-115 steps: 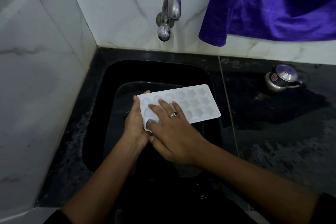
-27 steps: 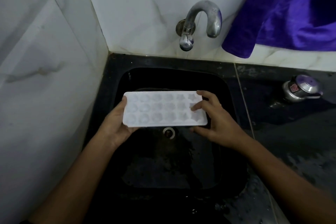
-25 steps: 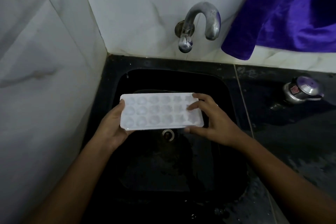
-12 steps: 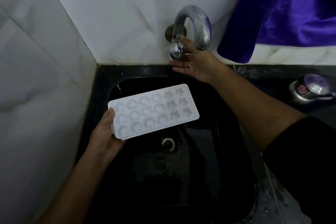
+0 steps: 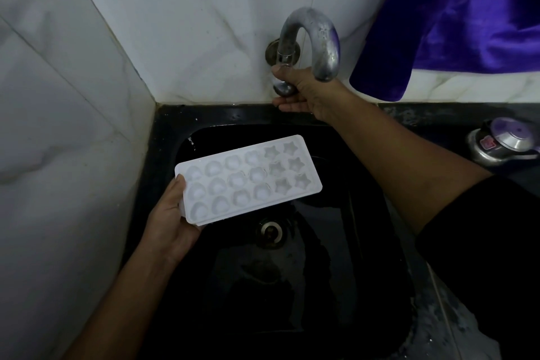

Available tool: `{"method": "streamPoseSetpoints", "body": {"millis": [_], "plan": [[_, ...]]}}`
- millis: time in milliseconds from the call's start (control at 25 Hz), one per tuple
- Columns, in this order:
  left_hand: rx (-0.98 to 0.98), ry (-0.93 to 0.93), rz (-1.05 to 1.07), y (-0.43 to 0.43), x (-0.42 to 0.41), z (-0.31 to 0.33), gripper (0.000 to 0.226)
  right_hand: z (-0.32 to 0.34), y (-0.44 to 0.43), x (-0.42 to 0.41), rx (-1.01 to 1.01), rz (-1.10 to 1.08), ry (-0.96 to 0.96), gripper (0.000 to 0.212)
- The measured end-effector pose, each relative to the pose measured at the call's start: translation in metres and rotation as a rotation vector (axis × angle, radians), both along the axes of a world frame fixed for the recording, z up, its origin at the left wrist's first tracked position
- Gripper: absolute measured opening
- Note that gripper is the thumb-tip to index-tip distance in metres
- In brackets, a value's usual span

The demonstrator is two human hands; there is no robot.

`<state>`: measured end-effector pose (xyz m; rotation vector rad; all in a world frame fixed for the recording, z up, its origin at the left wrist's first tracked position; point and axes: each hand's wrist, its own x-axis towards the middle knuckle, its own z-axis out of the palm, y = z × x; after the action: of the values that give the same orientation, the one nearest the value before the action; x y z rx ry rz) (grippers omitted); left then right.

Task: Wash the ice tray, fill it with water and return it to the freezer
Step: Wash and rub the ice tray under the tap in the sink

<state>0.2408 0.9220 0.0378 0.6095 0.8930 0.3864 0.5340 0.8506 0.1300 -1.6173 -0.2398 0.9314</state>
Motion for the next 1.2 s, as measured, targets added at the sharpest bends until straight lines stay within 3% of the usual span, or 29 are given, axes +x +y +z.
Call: {"method": "streamPoseSetpoints", "body": {"millis": [200, 360, 600, 760, 1000, 1120, 1200], "plan": [[-0.012, -0.004, 0.010, -0.001, -0.006, -0.001, 0.049, -0.007, -0.015, -0.007, -0.009, -0.014, -0.034, 0.061], [-0.046, -0.011, 0.035, -0.003, -0.011, 0.000, 0.050, -0.029, -0.076, -0.043, -0.201, 0.092, -0.049, 0.040], [-0.057, -0.030, 0.047, -0.017, -0.007, 0.006, 0.054, -0.060, -0.141, -0.075, -0.024, 0.119, 0.100, 0.022], [-0.073, -0.115, -0.005, -0.023, -0.001, 0.020, 0.064, -0.063, -0.135, -0.084, -0.033, 0.057, -0.017, 0.018], [-0.074, -0.157, 0.008, -0.022, -0.005, 0.020, 0.069, -0.055, -0.118, -0.096, -0.026, 0.007, -0.258, 0.038], [-0.068, -0.148, 0.048, -0.016, -0.010, 0.018, 0.071, -0.049, -0.121, -0.096, 0.061, 0.116, -0.103, 0.019], [-0.072, -0.141, 0.073, -0.013, -0.011, 0.020, 0.068, -0.048, -0.120, -0.096, 0.098, 0.150, 0.000, 0.025]]}}
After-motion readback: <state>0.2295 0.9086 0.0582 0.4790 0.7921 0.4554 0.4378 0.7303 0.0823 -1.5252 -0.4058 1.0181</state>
